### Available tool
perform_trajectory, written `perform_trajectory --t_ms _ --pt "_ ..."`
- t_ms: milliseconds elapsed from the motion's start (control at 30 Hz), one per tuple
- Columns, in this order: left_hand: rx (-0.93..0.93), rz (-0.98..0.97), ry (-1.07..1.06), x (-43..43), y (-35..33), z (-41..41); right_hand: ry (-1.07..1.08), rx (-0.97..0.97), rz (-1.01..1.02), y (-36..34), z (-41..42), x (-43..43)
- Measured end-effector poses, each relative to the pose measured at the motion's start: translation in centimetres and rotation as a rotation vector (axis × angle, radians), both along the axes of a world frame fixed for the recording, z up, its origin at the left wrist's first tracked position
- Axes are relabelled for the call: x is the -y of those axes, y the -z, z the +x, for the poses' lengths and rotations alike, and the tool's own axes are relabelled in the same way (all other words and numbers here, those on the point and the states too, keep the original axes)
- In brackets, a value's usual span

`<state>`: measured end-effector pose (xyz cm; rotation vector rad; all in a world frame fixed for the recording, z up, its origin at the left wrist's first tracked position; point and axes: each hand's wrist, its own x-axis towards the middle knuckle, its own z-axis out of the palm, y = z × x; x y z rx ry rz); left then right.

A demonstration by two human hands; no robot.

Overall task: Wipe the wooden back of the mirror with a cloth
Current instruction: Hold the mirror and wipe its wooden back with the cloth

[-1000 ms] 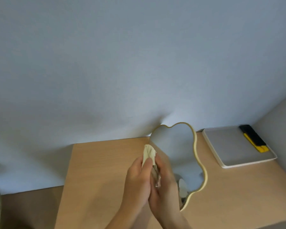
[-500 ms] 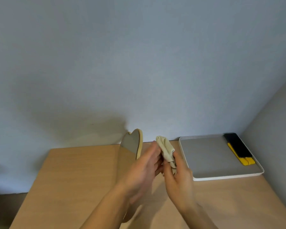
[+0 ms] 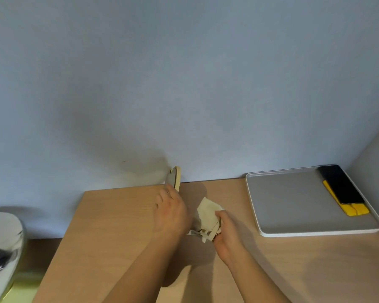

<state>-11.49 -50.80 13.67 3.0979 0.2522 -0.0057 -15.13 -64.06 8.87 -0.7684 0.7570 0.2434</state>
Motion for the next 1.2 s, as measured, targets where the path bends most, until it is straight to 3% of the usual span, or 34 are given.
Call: perform_trajectory --t_ms 167,433,667,867,1033,1100,1200 --pt "-0.062 -0.164 0.043 -1.0 1.8 1.2 -0.015 0.017 0.08 1.1 0.1 -0.6" --pt "-0.016 -0.514 -0.003 -5.8 -0.9 1.7 -0.018 0.101 0.001 1.6 0.0 -1.6" --pt "-0.039 -0.825 -0.172 -15.9 -3.5 1.8 -0.205 0.322 -0.506 -1.4 -1.8 -7.1" --pt "0.017 -0.855 -0.186 -21.1 -3.0 1.7 -0.379 0.383 -0.842 -1.6 -3.4 -16.8" --pt "-0.002 -1.092 -0.239 -24.4 -1.6 1.7 -0.49 0.736 -1.257 -2.0 -5.0 -24.9" --pt "-0.008 -1.163 -0.239 -25.8 -0.8 1.7 -0.528 0.803 -1.43 -1.5 -5.4 -27.7" --pt "-0.02 -1.31 -0.277 -27.9 0.5 1.7 -0.638 0.856 -1.526 0.0 -6.3 -29.9"
